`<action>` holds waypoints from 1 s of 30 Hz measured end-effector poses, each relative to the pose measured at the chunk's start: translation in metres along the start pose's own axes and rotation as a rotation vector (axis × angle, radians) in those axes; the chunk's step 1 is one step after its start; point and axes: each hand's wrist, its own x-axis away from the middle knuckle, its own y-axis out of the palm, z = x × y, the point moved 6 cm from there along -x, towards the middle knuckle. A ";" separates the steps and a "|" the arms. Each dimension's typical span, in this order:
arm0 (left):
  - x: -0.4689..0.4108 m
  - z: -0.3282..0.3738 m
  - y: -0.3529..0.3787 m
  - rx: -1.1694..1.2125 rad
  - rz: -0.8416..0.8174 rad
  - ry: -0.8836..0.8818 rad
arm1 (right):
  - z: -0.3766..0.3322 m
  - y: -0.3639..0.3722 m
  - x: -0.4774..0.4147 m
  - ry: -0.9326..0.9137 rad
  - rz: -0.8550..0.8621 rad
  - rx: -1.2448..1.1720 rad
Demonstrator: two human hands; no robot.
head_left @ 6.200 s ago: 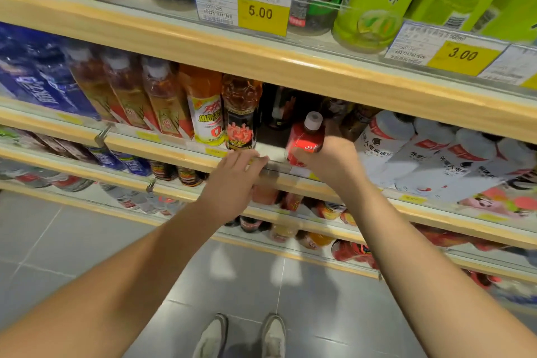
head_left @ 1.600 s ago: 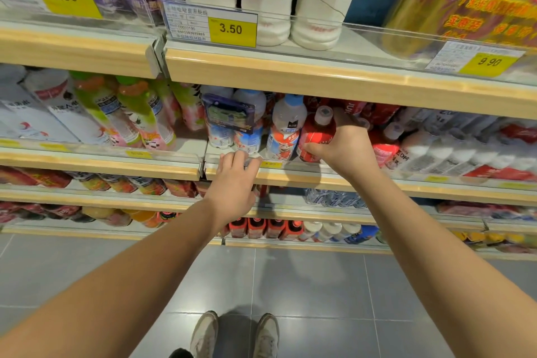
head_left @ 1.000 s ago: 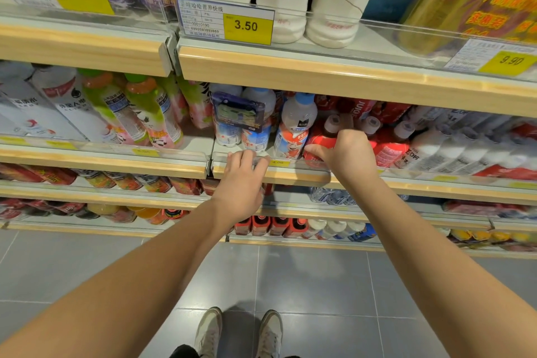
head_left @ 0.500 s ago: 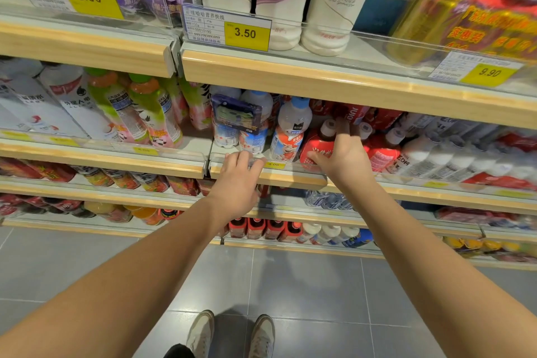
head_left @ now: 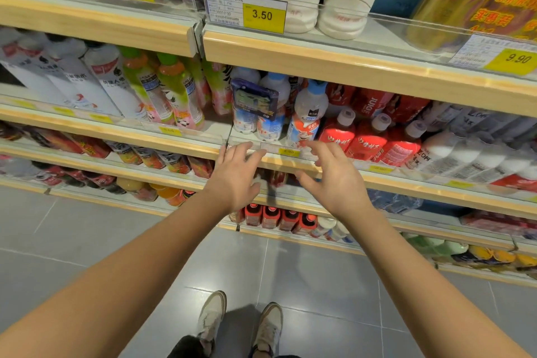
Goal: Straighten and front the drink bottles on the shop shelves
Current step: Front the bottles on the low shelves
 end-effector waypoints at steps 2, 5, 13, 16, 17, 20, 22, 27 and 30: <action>0.020 -0.012 -0.004 -0.003 0.023 -0.037 | -0.014 0.013 0.006 -0.030 -0.058 -0.012; 0.051 -0.032 -0.010 -0.044 0.052 -0.086 | -0.039 0.032 0.019 -0.086 -0.115 0.011; 0.139 -0.106 -0.027 -0.016 0.045 -0.239 | -0.130 0.077 0.047 -0.148 -0.169 0.014; 0.178 -0.142 -0.040 -0.007 0.055 -0.260 | -0.175 0.095 0.058 -0.145 -0.174 -0.002; 0.192 -0.155 -0.046 -0.001 0.067 -0.262 | -0.191 0.101 0.062 -0.137 -0.169 -0.018; 0.236 -0.197 -0.061 0.020 0.075 -0.260 | -0.243 0.120 0.076 -0.126 -0.150 -0.037; 0.264 -0.224 -0.070 0.023 0.072 -0.260 | -0.279 0.133 0.086 -0.113 -0.144 -0.053; 0.326 -0.288 -0.093 0.055 0.100 -0.277 | -0.357 0.160 0.105 -0.093 -0.156 -0.072; 0.348 -0.317 -0.106 0.064 0.105 -0.286 | -0.392 0.173 0.107 -0.085 -0.167 -0.074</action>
